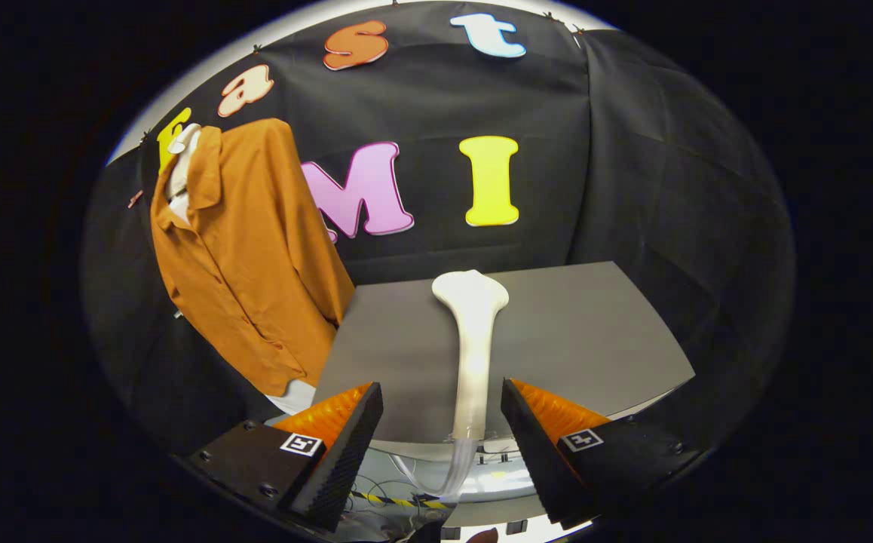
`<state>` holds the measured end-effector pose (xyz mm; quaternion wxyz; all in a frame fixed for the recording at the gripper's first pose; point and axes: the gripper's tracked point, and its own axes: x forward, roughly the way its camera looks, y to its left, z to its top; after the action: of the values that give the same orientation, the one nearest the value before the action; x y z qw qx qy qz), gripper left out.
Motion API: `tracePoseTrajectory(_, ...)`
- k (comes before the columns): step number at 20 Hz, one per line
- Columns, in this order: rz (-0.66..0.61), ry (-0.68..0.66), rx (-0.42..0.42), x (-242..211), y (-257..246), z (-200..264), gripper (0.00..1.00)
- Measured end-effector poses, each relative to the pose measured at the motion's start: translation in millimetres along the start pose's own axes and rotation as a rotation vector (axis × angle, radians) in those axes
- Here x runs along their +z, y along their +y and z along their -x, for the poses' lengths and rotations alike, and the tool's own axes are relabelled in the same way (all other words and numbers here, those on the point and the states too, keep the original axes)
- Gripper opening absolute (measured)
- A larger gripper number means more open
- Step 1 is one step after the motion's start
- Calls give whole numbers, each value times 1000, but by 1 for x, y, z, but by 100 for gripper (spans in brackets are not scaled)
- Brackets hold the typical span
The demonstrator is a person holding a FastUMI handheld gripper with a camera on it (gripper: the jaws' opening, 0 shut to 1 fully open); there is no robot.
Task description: Iron the clothes twice with a garment steamer, once on the left side and once on the right side.
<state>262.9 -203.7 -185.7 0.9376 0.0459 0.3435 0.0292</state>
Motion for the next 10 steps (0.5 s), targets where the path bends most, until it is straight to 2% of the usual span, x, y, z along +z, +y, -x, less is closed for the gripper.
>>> tracePoseTrajectory(7,-46,157,-24,-17,-34,-86,97)
tracePoseTrajectory(8,-56,176,-28,-20,-38,-93,86)
tracePoseTrajectory(9,-58,195,-20,-25,-36,-99,82)
tracePoseTrajectory(10,-61,206,-9,-25,-34,-104,82)
